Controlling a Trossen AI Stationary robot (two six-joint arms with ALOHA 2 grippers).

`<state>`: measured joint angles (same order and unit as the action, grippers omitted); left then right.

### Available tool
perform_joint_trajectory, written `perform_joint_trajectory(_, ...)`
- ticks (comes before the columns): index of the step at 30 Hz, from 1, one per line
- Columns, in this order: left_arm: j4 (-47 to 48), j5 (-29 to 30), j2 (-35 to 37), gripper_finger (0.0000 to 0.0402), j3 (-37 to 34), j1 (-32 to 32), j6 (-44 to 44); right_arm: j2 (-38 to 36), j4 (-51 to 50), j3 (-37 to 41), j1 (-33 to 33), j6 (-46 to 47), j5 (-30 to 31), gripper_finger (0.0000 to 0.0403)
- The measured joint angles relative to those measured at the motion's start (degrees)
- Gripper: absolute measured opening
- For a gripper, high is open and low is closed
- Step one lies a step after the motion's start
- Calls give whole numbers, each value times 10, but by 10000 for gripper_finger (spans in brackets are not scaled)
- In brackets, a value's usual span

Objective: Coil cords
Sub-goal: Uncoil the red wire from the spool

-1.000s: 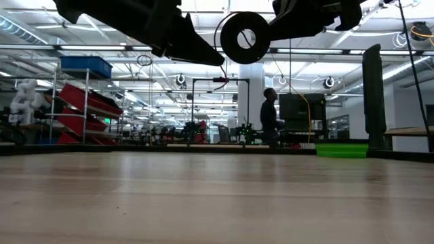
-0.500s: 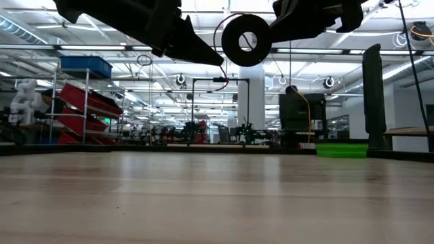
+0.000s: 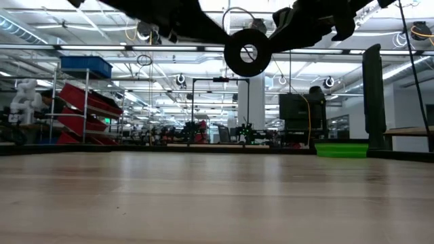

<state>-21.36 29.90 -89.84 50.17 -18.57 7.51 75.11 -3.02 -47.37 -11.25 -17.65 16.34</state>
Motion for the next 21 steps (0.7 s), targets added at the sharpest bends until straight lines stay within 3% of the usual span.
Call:
perform_joint_trajectory(12,56,0,0,2,52,-22,19,0,-7,0,1,5,23,0)
perform_joint_trajectory(21,49,-10,0,2,58,-20,-12,0,9,0,2,34,95,0)
